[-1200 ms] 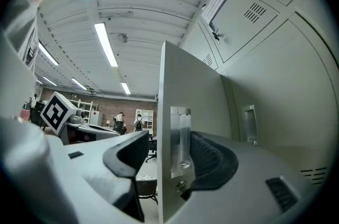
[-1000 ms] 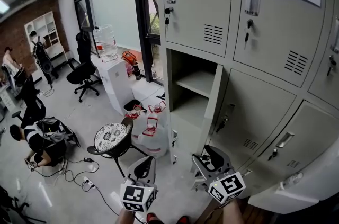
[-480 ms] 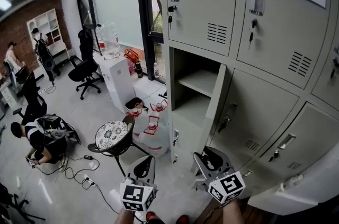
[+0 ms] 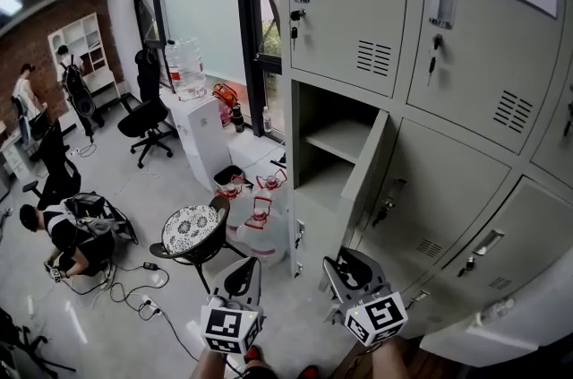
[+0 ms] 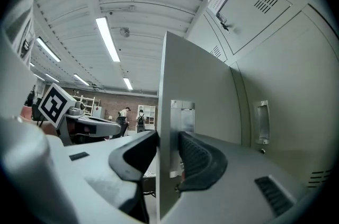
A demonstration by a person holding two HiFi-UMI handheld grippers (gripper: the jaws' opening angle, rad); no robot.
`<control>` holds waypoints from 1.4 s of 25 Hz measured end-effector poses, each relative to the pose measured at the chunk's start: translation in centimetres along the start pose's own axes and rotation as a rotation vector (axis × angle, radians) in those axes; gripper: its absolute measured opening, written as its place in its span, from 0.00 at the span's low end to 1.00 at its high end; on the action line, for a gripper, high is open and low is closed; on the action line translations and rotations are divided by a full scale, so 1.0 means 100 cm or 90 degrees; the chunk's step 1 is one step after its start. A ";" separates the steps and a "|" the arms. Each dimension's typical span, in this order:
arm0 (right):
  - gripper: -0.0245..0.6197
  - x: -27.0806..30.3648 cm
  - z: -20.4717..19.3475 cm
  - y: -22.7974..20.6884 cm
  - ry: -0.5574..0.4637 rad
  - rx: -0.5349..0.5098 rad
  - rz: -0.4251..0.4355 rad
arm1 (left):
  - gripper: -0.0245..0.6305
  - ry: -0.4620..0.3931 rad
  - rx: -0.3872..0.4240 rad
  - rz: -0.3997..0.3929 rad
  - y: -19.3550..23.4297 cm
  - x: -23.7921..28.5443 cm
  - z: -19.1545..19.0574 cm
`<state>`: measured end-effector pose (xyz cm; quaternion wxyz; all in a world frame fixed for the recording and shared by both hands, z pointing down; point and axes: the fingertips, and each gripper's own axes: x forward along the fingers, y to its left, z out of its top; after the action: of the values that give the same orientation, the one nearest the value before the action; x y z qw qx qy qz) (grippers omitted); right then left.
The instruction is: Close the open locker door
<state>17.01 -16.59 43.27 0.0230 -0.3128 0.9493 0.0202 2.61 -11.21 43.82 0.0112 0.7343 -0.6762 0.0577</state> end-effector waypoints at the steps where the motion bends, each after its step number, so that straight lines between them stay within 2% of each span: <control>1: 0.26 0.001 0.000 0.000 0.003 0.001 0.000 | 0.07 -0.001 0.001 0.000 0.002 0.001 0.001; 9: 0.24 0.024 -0.002 0.010 0.014 -0.003 -0.004 | 0.07 -0.002 0.000 -0.016 0.024 0.016 0.001; 18: 0.22 0.073 -0.004 0.023 0.018 -0.014 -0.025 | 0.07 -0.003 -0.003 -0.059 0.071 0.055 0.003; 26: 0.22 0.124 -0.007 0.024 0.026 -0.015 -0.073 | 0.07 -0.003 -0.006 -0.113 0.110 0.097 0.003; 35: 0.22 0.167 -0.010 0.014 0.040 -0.018 -0.166 | 0.07 -0.001 -0.004 -0.189 0.148 0.139 0.004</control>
<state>2.71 -25.41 43.34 -0.0083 -0.4342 0.9006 0.0206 -11.01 -26.27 43.93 0.0216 0.8263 -0.5604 0.0526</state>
